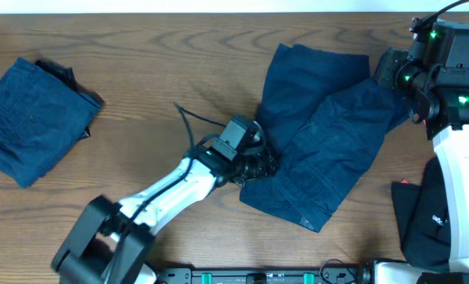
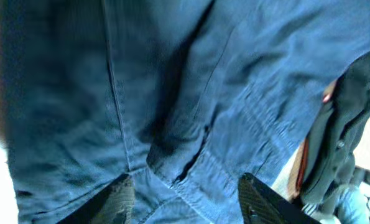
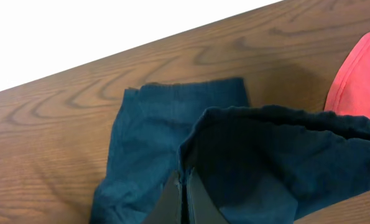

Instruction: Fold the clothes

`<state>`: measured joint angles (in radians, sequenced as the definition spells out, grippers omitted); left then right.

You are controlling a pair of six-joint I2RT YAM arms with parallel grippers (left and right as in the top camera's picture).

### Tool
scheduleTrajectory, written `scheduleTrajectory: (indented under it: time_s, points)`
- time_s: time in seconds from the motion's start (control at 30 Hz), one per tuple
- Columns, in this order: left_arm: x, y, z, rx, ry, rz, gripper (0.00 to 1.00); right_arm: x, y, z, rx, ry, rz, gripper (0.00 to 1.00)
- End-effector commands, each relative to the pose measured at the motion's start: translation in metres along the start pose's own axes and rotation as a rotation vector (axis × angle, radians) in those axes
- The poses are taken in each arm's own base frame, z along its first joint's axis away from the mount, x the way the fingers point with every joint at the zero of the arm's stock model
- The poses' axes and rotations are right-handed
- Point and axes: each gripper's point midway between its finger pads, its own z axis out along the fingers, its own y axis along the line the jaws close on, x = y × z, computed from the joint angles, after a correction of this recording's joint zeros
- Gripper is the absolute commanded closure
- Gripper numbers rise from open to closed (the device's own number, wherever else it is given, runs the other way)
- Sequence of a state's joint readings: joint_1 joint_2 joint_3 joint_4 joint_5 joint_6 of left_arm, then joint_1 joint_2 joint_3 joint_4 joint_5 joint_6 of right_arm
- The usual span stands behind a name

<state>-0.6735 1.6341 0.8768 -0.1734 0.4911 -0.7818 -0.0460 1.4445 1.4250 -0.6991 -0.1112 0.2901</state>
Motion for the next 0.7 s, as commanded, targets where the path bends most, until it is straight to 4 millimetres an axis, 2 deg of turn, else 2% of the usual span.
scheduleTrajectory:
  time_s: [0.0, 0.1, 0.2, 0.3, 0.37, 0.47, 0.67]
  points:
    - [0.016, 0.001, 0.015, 0.006, 0.079, 0.037, 0.43, -0.003, 0.003, -0.006, 0.002, -0.013, -0.024, 0.99]
    - [0.021, 0.014, 0.029, -0.048, 0.091, 0.04, 0.43, -0.003, 0.003, -0.006, 0.002, -0.013, -0.024, 0.99]
    - [0.023, 0.018, 0.041, -0.052, 0.103, 0.049, 0.44, -0.003, 0.003, -0.006, 0.003, -0.011, -0.024, 0.99]
    - [0.022, 0.014, 0.043, -0.035, 0.1, 0.06, 0.6, -0.001, 0.001, -0.006, 0.008, -0.006, -0.023, 0.99]
    - [0.02, 0.01, 0.041, -0.017, 0.092, 0.089, 0.65, -0.002, -0.002, -0.006, 0.027, -0.01, -0.023, 0.99]
    - [0.016, 0.001, 0.036, 0.007, 0.069, 0.143, 0.64, -0.002, -0.005, -0.006, 0.047, -0.01, -0.022, 0.99]
    - [0.007, -0.013, 0.03, 0.05, 0.02, 0.204, 0.57, 0.001, -0.007, -0.007, 0.053, 0.002, -0.021, 0.99]
